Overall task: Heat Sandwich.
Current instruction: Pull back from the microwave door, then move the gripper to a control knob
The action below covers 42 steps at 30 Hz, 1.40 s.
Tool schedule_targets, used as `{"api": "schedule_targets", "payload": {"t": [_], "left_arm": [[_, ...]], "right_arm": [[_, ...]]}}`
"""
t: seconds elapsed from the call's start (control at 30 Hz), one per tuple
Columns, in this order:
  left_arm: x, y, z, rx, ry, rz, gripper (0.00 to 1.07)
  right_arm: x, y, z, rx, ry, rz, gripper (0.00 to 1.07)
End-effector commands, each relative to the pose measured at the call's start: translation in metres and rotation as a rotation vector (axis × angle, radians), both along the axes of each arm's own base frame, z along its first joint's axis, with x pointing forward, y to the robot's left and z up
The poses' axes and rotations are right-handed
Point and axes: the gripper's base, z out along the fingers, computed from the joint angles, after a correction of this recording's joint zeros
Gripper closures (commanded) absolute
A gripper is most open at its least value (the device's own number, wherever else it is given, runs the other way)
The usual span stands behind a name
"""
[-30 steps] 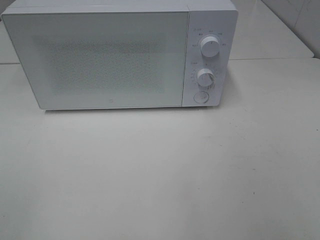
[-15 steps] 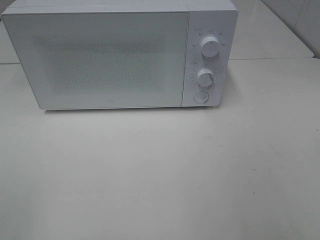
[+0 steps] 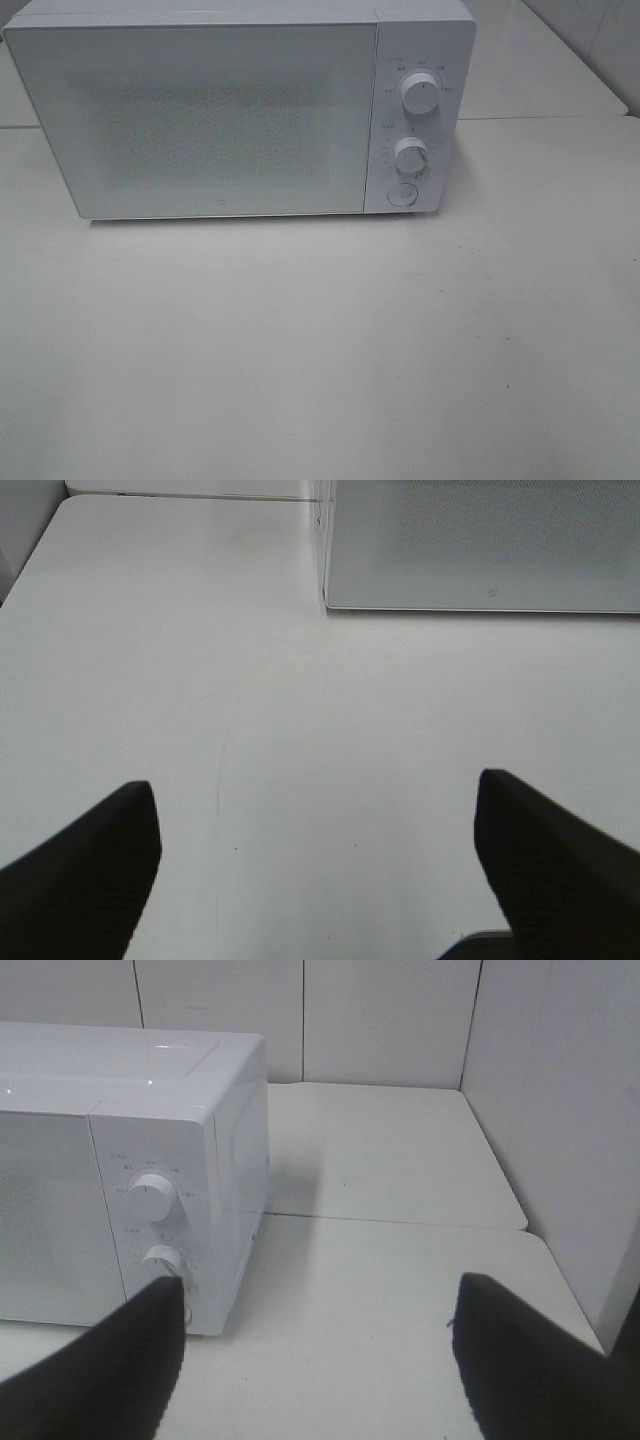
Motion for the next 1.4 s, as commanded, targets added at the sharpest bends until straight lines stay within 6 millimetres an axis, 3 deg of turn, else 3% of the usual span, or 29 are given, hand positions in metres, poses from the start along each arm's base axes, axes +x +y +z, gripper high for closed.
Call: {"api": "schedule_targets", "payload": {"t": [0.03, 0.13, 0.3, 0.47, 0.63, 0.93, 1.23, 1.4], "left_arm": [[-0.003, 0.000, 0.001, -0.006, -0.031, -0.002, 0.26], [-0.003, 0.000, 0.001, -0.006, -0.031, -0.002, 0.26], [-0.003, 0.000, 0.001, -0.006, -0.031, -0.002, 0.26], [-0.003, 0.000, 0.001, -0.006, -0.031, -0.002, 0.26], [-0.003, 0.000, 0.001, -0.006, -0.031, -0.002, 0.26], [-0.003, 0.000, 0.001, -0.006, -0.031, -0.002, 0.26], [-0.003, 0.000, 0.001, -0.006, -0.031, -0.002, 0.26], [-0.003, 0.000, 0.001, -0.006, -0.031, -0.002, 0.26]], "right_arm": [[0.019, 0.005, 0.004, -0.011, -0.032, 0.022, 0.34], [0.040, 0.011, 0.006, -0.008, -0.060, 0.050, 0.34], [0.056, 0.016, 0.006, 0.004, -0.089, 0.075, 0.34], [0.083, 0.037, 0.006, 0.001, -0.170, 0.205, 0.34], [0.096, 0.061, -0.003, -0.128, -0.185, 0.354, 0.34], [0.116, 0.106, -0.025, -0.144, -0.160, 0.543, 0.35], [0.137, 0.153, -0.045, -0.065, -0.060, 0.598, 0.35], [0.142, 0.168, -0.057, -0.048, -0.070, 0.542, 0.35]]}}
